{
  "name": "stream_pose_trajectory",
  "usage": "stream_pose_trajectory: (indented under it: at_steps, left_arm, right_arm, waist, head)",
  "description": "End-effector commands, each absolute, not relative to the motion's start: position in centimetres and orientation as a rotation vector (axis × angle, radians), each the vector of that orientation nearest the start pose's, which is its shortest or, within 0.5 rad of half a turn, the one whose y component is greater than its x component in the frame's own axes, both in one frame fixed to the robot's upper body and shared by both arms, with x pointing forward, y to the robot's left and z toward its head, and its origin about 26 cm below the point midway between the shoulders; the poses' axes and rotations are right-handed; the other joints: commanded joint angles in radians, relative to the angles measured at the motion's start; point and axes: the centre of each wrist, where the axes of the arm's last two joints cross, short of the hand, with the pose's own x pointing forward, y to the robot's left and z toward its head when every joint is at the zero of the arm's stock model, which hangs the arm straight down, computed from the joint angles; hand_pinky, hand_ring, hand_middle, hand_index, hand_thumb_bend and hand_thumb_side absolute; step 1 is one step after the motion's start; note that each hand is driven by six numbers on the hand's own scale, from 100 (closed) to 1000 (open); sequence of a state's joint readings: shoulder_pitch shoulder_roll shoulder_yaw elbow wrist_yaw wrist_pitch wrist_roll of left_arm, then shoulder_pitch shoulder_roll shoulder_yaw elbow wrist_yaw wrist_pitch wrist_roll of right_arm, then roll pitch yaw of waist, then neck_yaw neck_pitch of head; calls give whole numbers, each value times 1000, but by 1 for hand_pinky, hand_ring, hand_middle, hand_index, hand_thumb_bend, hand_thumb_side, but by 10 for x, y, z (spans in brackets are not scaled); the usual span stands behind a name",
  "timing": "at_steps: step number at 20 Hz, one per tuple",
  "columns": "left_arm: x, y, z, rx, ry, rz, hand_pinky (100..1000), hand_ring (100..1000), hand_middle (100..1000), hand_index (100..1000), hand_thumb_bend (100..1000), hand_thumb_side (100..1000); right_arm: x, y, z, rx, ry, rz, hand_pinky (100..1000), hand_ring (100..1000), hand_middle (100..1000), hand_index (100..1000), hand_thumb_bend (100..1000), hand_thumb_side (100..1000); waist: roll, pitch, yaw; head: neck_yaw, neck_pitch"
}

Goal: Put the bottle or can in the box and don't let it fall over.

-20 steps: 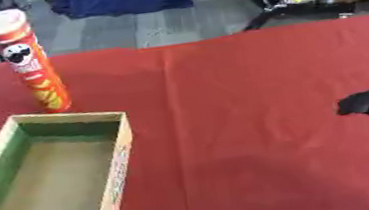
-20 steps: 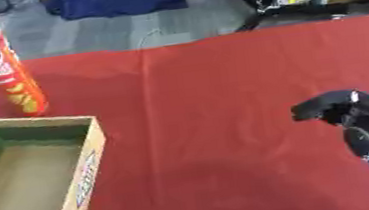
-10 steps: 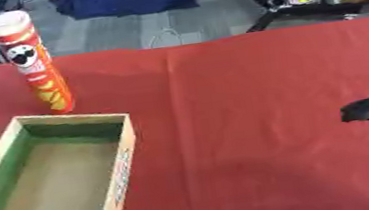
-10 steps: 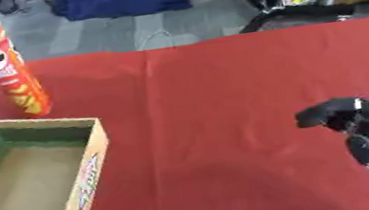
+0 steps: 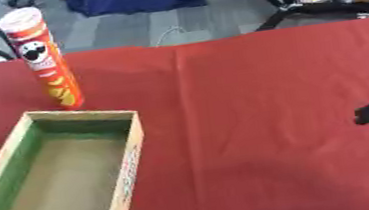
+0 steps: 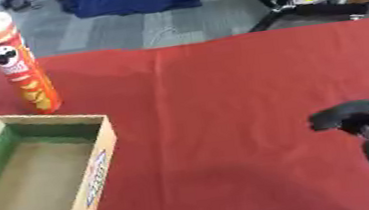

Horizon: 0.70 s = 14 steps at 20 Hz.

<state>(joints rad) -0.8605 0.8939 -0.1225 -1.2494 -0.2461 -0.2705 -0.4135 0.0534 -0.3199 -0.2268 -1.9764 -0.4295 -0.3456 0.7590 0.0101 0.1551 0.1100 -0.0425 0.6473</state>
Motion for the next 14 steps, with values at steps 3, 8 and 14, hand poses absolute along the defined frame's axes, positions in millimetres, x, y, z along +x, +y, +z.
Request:
stream_pose_trajectory:
  at_steps: [3,8,14]
  left_arm:
    - [406,389,334,854,-1801,-1393,1000,986,996,955,121,1000]
    - [414,379,333,834,-1791,-1458,1000,986,997,956,123,1000]
    - [424,365,333,796,-1793,-1508,1000,986,999,956,130,1000]
  right_arm:
    - [245,-350,130,335,-2239,803,791,815,659,823,100,470]
    - [244,-349,130,341,-2240,807,791,814,659,823,100,470]
    - [244,-349,129,349,-2242,813,791,814,659,823,100,470]
  waist:
    - [1,-13,-2]
    - [-3,-14,-5]
    - [-8,-15,-11]
  head:
    - [11,-22]
    - [12,-27]
    - [13,-31]
